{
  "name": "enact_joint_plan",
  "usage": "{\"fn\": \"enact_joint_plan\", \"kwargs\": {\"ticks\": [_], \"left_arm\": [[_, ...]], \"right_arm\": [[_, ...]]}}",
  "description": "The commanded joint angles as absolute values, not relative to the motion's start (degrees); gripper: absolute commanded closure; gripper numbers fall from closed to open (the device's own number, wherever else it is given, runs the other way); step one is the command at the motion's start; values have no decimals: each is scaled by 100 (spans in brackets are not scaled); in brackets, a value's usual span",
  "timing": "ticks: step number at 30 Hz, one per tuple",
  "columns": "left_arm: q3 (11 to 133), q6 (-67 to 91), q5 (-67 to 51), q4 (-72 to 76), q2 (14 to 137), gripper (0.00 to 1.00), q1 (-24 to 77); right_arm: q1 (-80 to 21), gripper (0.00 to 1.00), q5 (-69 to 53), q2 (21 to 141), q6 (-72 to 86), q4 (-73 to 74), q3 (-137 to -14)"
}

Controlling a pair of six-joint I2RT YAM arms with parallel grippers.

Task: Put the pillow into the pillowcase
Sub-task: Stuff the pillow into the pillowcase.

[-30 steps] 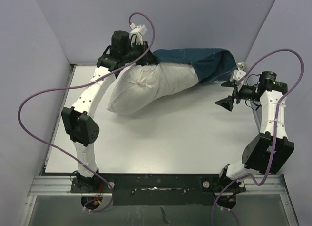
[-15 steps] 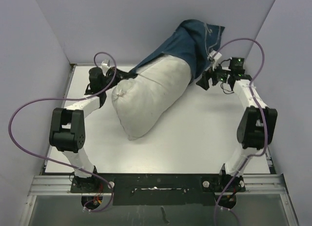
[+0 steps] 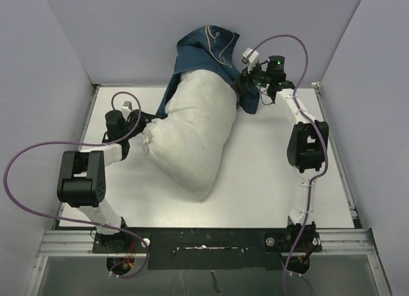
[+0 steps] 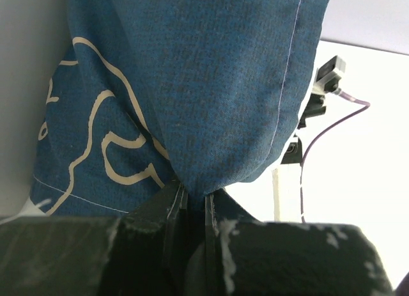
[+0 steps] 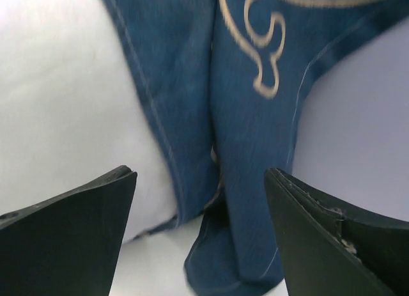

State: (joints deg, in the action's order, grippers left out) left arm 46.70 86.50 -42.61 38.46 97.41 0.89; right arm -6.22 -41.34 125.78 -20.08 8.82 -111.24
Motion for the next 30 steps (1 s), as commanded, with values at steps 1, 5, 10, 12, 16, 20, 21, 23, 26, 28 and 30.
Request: {"fn": "enact_joint_plan", "kwargs": {"ticks": [1, 5, 10, 12, 16, 20, 21, 23, 26, 28, 30], "left_arm": [[4742, 8525, -4662, 4452, 9332, 100, -15], [4721, 8525, -4769, 4513, 9378, 100, -44], [4698, 8517, -4837, 4547, 9400, 100, -91], [4702, 8513, -4855, 4572, 9439, 100, -97], [4730, 8555, -4910, 4663, 9550, 100, -97], [4746, 8534, -4917, 4656, 9612, 100, -96], [4746, 8501, -4914, 4632, 9615, 100, -103], [4755, 8434, -4885, 4550, 9614, 100, -99], [4758, 8297, -4742, 4341, 9570, 100, -97], [4776, 8189, -4617, 4170, 9536, 100, -81], [4821, 8090, -4515, 4013, 9529, 100, -33]], "right_arm": [[-990, 18, -3456, 13006, -2531, 352, -11955], [-1145, 30, -3007, 13450, -2718, 290, -12550], [-1218, 34, -3120, 13256, -2873, -39, -12120], [-1281, 34, -3135, 13149, -3130, -74, -11899], [-1417, 58, -2518, 13326, -3536, -79, -11994], [-1400, 100, -2508, 13391, -3660, 201, -12250], [-1398, 100, -2704, 13219, -3740, 144, -12009], [-1390, 100, -3256, 12716, -3796, 26, -11524], [-1357, 100, -4507, 12024, -3666, 314, -11134], [-1400, 100, -5301, 11579, -3593, 517, -10854], [-1574, 100, -5678, 11187, -3745, 751, -10521]]}}
